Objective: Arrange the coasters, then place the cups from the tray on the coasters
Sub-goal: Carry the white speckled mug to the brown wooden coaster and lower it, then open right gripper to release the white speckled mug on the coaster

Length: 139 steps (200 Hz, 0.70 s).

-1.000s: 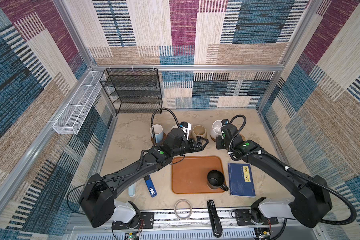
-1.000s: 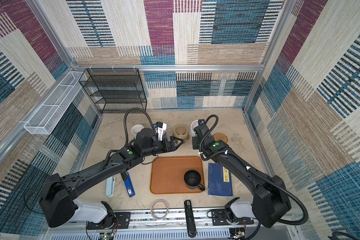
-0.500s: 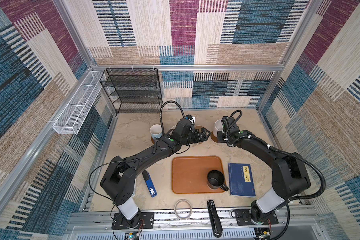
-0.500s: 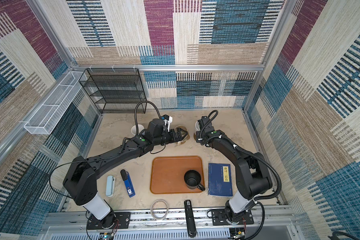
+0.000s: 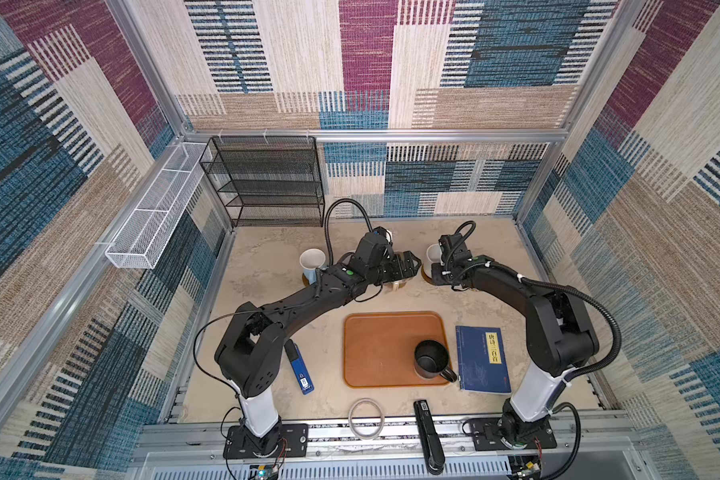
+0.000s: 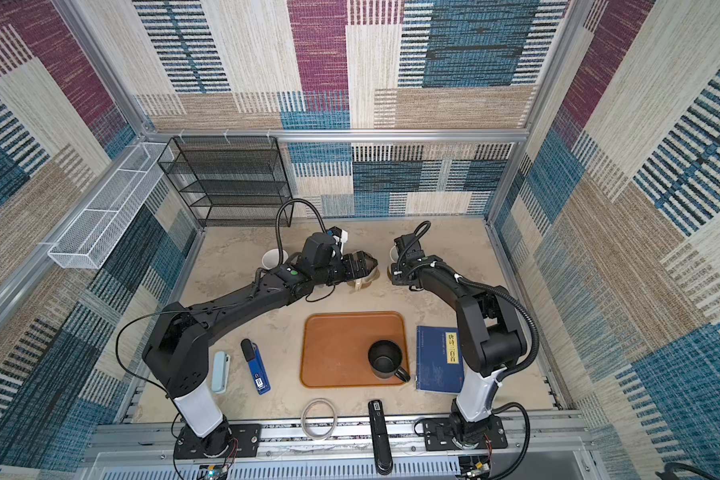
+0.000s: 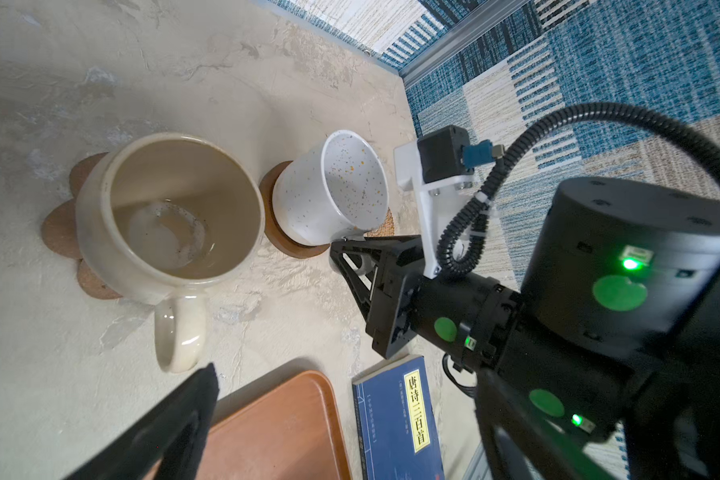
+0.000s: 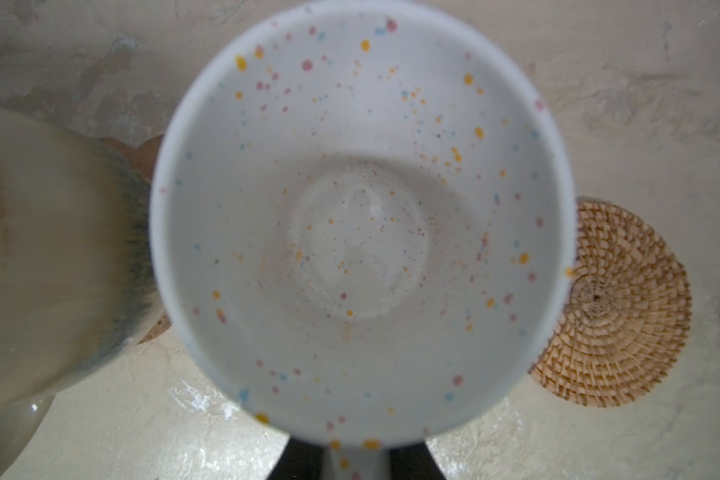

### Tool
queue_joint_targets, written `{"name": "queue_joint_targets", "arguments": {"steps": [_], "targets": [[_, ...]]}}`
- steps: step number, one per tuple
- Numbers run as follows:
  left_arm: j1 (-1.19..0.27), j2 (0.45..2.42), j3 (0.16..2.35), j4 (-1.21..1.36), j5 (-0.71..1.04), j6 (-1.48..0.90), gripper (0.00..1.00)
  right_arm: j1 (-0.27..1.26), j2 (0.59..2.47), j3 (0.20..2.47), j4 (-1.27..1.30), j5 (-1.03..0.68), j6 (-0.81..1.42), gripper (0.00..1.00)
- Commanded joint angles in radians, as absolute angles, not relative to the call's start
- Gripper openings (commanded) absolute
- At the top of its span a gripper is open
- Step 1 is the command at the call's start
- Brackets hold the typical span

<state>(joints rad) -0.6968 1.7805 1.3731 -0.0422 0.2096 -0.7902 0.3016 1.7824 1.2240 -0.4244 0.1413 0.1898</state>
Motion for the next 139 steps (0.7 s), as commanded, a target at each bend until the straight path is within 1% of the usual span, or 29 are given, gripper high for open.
{"name": "queue_joint_targets", "arguments": {"steps": [1,75,110,124,139], "targets": [[-0.695,1.783,1.384,-0.051,0.218,-0.784,0.99,0.301,1.787,1.242,-0.362,0.176,0.19,0.0],[-0.696,1.767,1.371,-0.036,0.222,-0.792,0.99,0.299,1.779,1.257,-0.422,0.192,0.21,0.0],[-0.696,1.765,1.365,-0.035,0.224,-0.796,0.99,0.298,1.811,1.277,-0.439,0.177,0.207,0.16],[-0.696,1.763,1.362,-0.035,0.222,-0.797,0.99,0.298,1.816,1.279,-0.444,0.175,0.21,0.2],[-0.696,1.759,1.361,-0.032,0.222,-0.797,0.99,0.299,1.815,1.279,-0.445,0.172,0.21,0.22]]}}
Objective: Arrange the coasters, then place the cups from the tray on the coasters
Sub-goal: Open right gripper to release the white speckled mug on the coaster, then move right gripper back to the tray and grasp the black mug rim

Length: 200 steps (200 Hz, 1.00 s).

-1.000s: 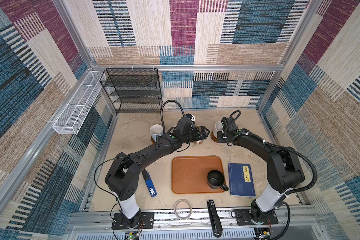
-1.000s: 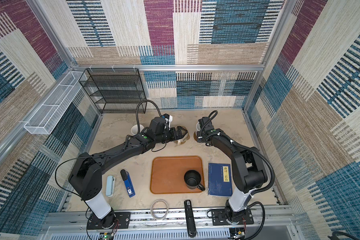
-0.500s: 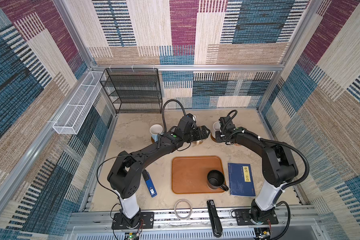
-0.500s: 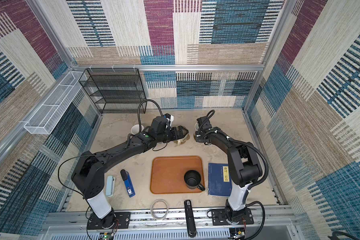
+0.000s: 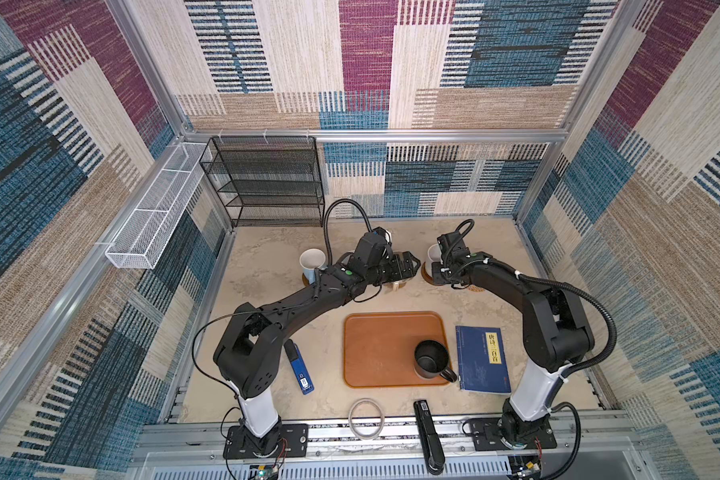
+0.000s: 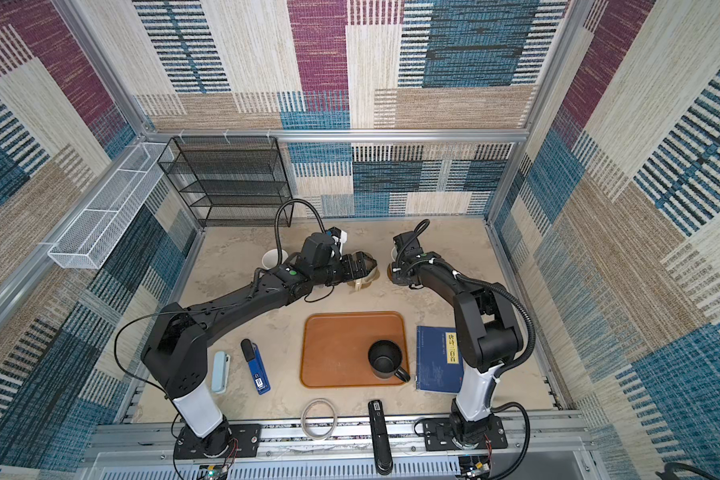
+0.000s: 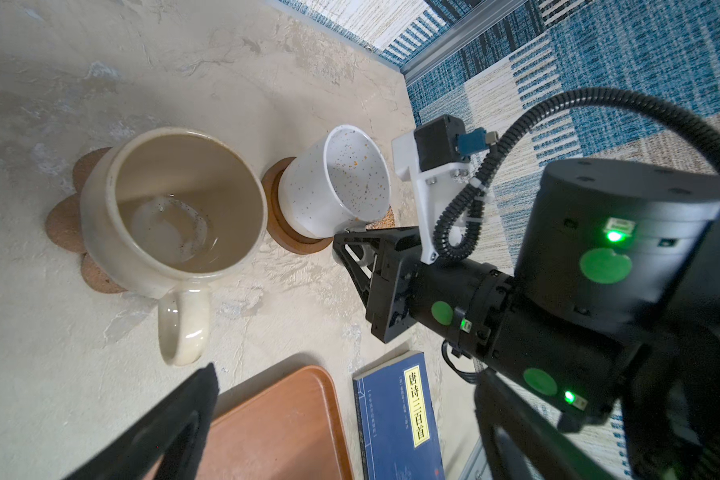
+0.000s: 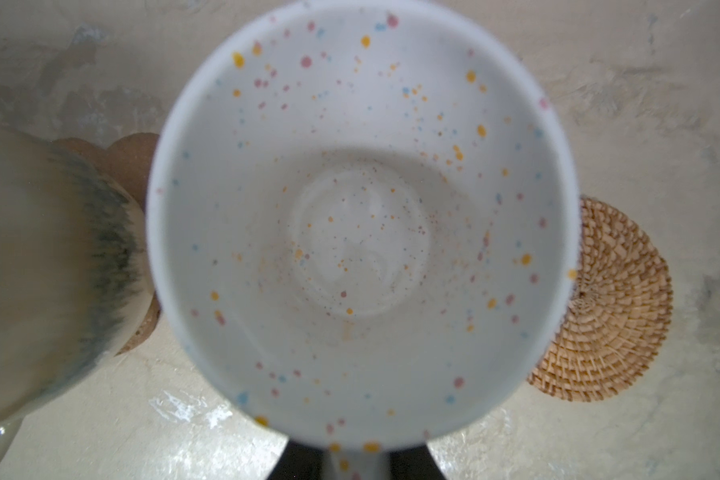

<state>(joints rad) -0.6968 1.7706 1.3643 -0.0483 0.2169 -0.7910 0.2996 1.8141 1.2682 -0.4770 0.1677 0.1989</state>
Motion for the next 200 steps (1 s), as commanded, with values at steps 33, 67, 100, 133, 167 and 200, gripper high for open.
{"name": "queue_joint_targets", "arguments": {"steps": [33,67,100,133,167,200], "targets": [[-0.696,1.754,1.358,-0.026,0.219,-0.8,0.99,0.298,1.807,1.285,-0.451,0.178,0.212,0.29],[-0.696,1.754,1.356,-0.024,0.224,-0.804,0.99,0.299,1.798,1.282,-0.457,0.19,0.216,0.34],[-0.699,1.719,1.33,-0.006,0.293,-0.828,0.99,0.298,1.777,1.273,-0.473,0.186,0.234,0.49],[-0.699,1.617,1.255,0.023,0.32,-0.829,0.99,0.3,1.673,1.23,-0.464,0.173,0.274,0.82],[-0.699,1.506,1.147,0.063,0.356,-0.828,0.99,0.306,1.517,1.165,-0.455,0.138,0.285,1.0],[-0.7,1.433,1.084,0.067,0.489,-0.831,0.99,0.317,1.363,1.086,-0.469,0.111,0.26,1.0]]}}
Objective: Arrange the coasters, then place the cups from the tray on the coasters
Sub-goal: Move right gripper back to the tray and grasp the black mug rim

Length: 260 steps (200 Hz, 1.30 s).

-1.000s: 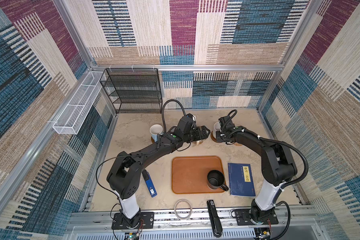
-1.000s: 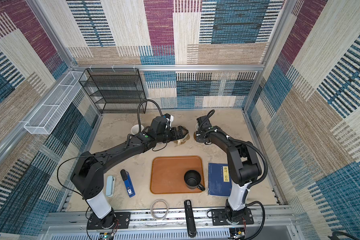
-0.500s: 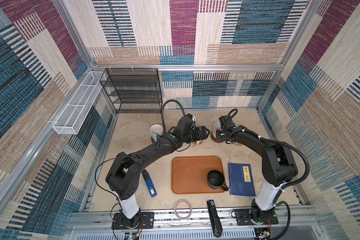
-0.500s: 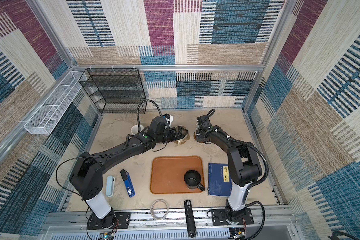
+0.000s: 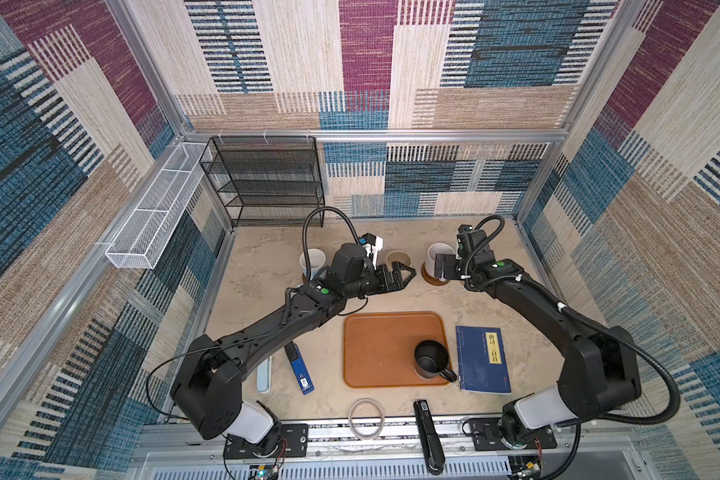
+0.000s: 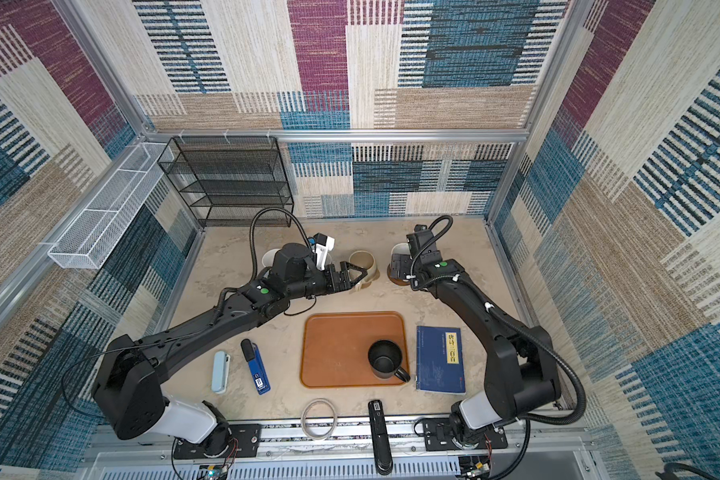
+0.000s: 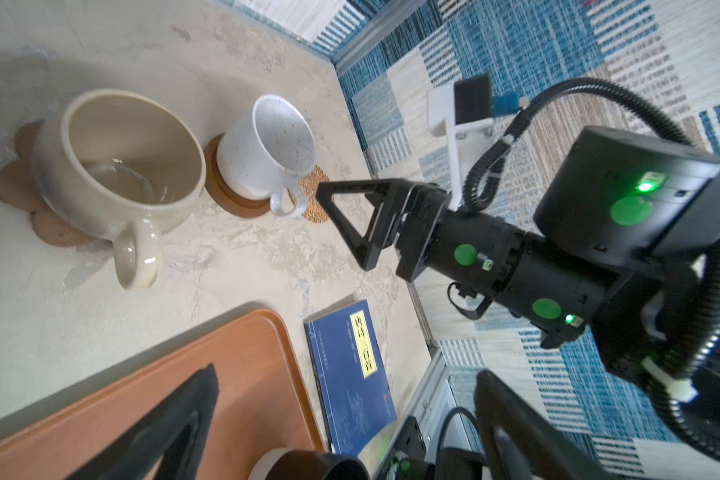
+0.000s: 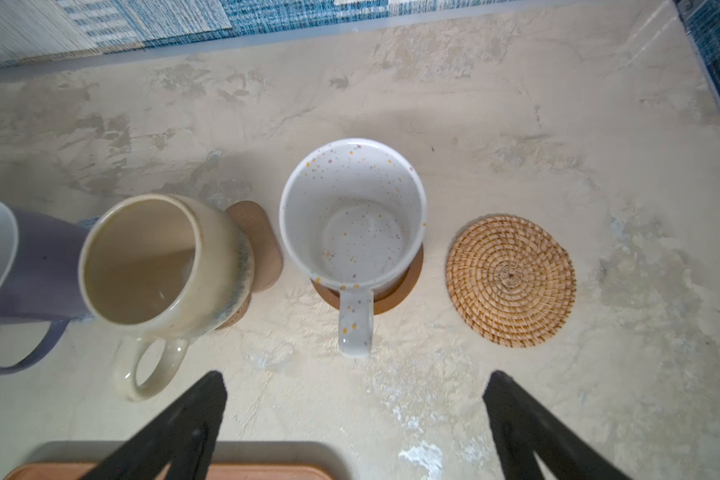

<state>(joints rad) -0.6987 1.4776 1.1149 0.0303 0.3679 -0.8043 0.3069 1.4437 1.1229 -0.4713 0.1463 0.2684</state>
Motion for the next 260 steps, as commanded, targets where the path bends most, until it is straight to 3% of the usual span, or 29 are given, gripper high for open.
{"name": "queue_joint_targets", "arguments": {"steps": [1,23,64,87,111,148,166,260], "targets": [[-0.701,1.43,1.082,0.067,0.495,-0.831,0.99,0.316,1.358,1.084,-0.471,0.112,0.26,1.0],[-0.702,1.35,1.036,0.026,0.551,-0.78,0.99,0.318,1.239,1.032,-0.514,0.118,0.238,1.0],[-0.702,1.165,0.909,-0.096,0.387,-0.724,0.99,0.319,1.082,0.909,-0.539,0.106,0.272,1.0],[-0.702,1.075,0.824,-0.091,0.366,-0.736,0.99,0.318,0.987,0.844,-0.468,-0.083,0.25,1.0],[-0.703,1.004,0.747,-0.092,0.351,-0.746,0.99,0.318,0.909,0.795,-0.418,-0.148,0.298,1.0],[-0.701,0.93,0.661,-0.097,0.359,-0.75,0.99,0.319,0.9,0.793,-0.567,-0.311,0.351,1.0],[-0.701,0.905,0.632,-0.101,0.356,-0.747,0.99,0.324,0.892,0.765,-0.637,-0.365,0.389,0.95],[-0.702,0.889,0.577,-0.073,0.378,-0.738,0.99,0.555,0.811,0.653,-0.835,-0.258,0.565,0.91]]}}
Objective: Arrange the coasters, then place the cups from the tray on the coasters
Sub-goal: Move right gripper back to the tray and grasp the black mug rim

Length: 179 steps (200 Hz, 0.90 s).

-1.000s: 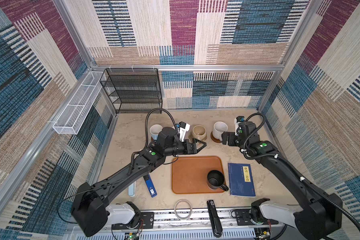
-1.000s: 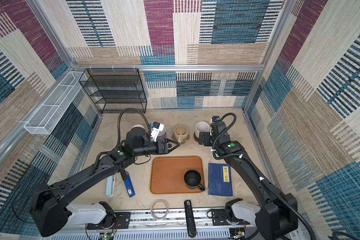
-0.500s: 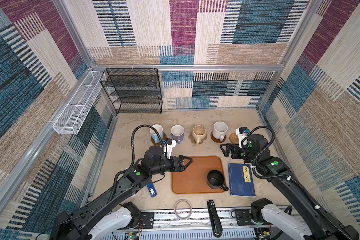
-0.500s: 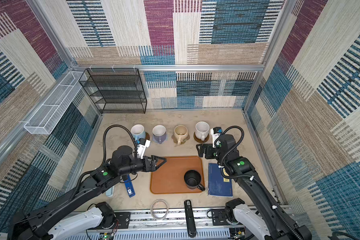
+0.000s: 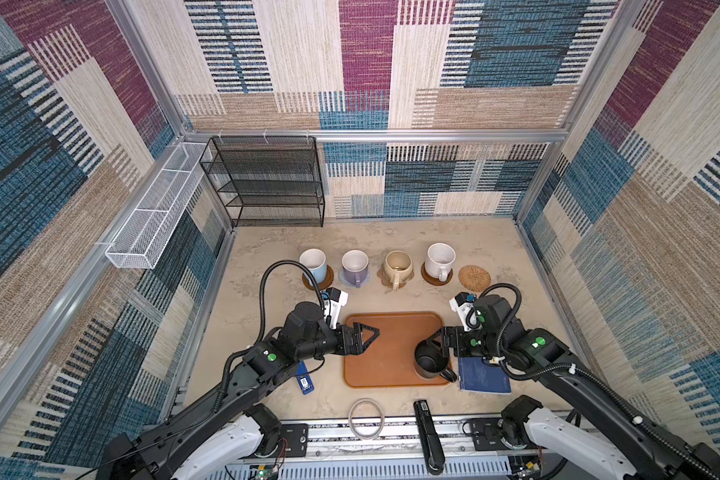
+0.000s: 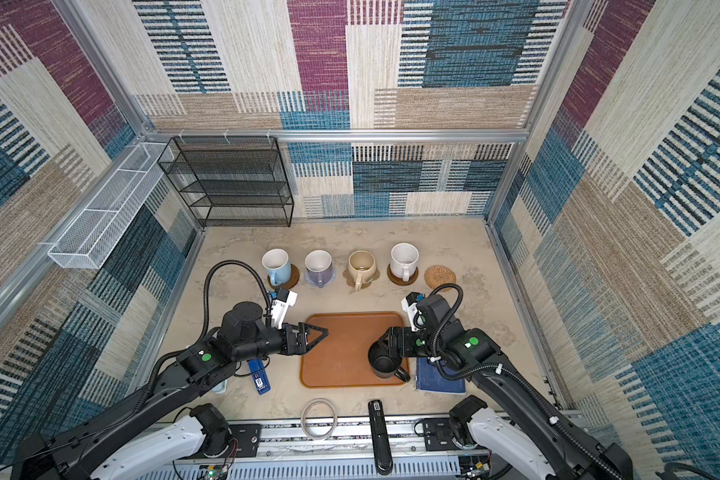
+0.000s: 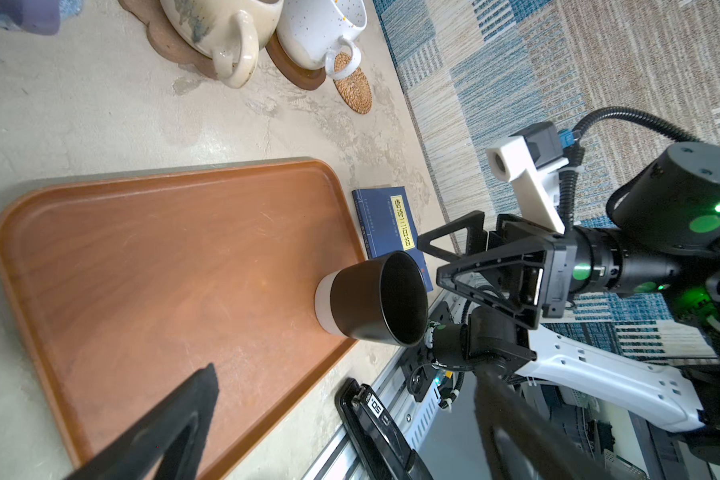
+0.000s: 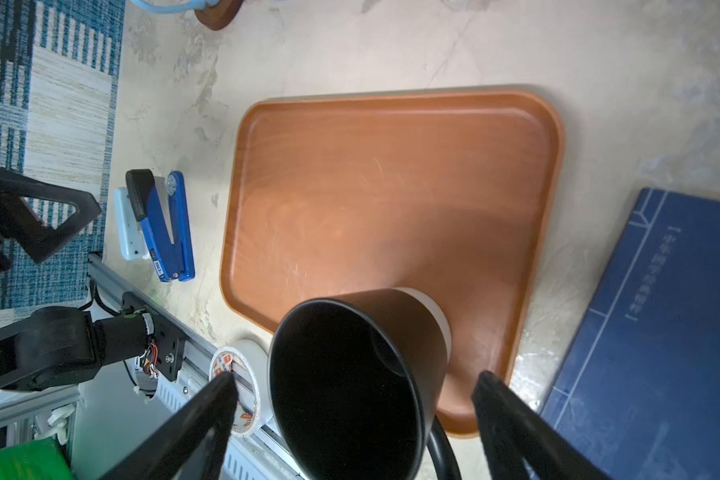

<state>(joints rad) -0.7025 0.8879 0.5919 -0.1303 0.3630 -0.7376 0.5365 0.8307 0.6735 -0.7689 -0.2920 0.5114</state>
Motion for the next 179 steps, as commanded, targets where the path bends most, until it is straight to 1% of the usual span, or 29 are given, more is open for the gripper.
{"name": "queue_joint_targets", "arguments": {"steps": [1,29,119,158,171,179], "targets": [[-0.702,0.889,0.578,-0.071,0.378,-0.738,0.99,0.555,0.809,0.651,-0.836,-0.258,0.566,0.91],[-0.702,0.888,0.569,-0.056,0.385,-0.748,0.99,0.573,0.765,0.62,-0.853,-0.277,0.584,0.91],[-0.702,0.917,0.549,-0.015,0.382,-0.766,0.99,0.724,0.754,0.577,-0.85,-0.295,0.647,0.87],[-0.702,0.934,0.55,-0.004,0.383,-0.769,0.99,0.789,0.766,0.567,-0.801,-0.289,0.683,0.82],[-0.702,0.944,0.549,0.006,0.387,-0.775,0.99,0.813,0.781,0.577,-0.793,-0.255,0.697,0.81],[-0.702,0.951,0.549,0.017,0.392,-0.782,0.99,0.828,0.795,0.583,-0.789,-0.232,0.704,0.79]]}}
